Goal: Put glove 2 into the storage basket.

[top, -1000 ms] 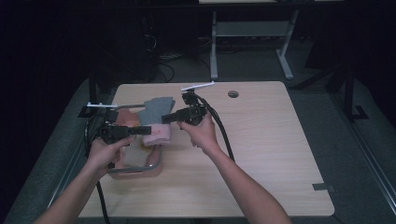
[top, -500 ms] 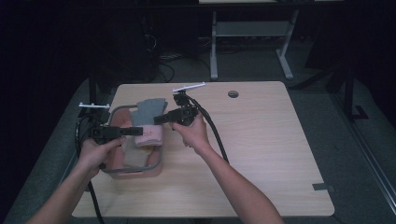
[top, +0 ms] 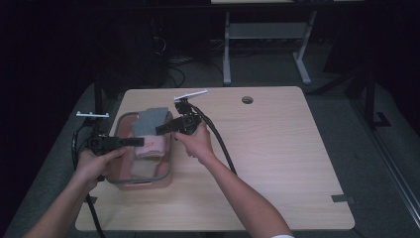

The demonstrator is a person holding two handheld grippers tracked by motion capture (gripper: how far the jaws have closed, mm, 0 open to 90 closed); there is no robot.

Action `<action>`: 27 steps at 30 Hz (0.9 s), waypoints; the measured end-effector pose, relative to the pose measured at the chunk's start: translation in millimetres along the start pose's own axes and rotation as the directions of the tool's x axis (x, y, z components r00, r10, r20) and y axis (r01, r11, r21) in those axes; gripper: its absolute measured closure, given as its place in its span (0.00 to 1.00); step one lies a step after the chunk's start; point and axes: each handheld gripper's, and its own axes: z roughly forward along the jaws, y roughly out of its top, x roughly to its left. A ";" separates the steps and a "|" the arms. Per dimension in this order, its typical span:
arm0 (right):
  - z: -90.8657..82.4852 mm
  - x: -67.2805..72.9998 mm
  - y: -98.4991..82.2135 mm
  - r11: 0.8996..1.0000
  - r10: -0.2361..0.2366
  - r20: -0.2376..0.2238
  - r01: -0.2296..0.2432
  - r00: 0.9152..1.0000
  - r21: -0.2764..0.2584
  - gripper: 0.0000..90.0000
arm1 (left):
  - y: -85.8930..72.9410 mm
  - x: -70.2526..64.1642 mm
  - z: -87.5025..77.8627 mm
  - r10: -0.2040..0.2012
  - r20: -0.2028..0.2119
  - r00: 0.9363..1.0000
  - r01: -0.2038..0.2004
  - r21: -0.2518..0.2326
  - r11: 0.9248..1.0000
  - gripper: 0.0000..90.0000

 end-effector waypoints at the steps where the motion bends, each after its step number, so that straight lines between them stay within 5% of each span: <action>1: 0.0 0.0 0.0 1.000 0.000 0.000 0.000 1.000 0.000 0.86 | 0.0 0.0 0.0 0.000 0.000 1.000 0.000 0.000 1.000 0.77; 27: 32.3 -8.0 -2.5 0.998 0.004 0.003 -0.005 1.000 0.070 0.85 | -13.6 22.9 -1.6 -0.032 -0.041 0.999 0.033 0.030 0.999 0.77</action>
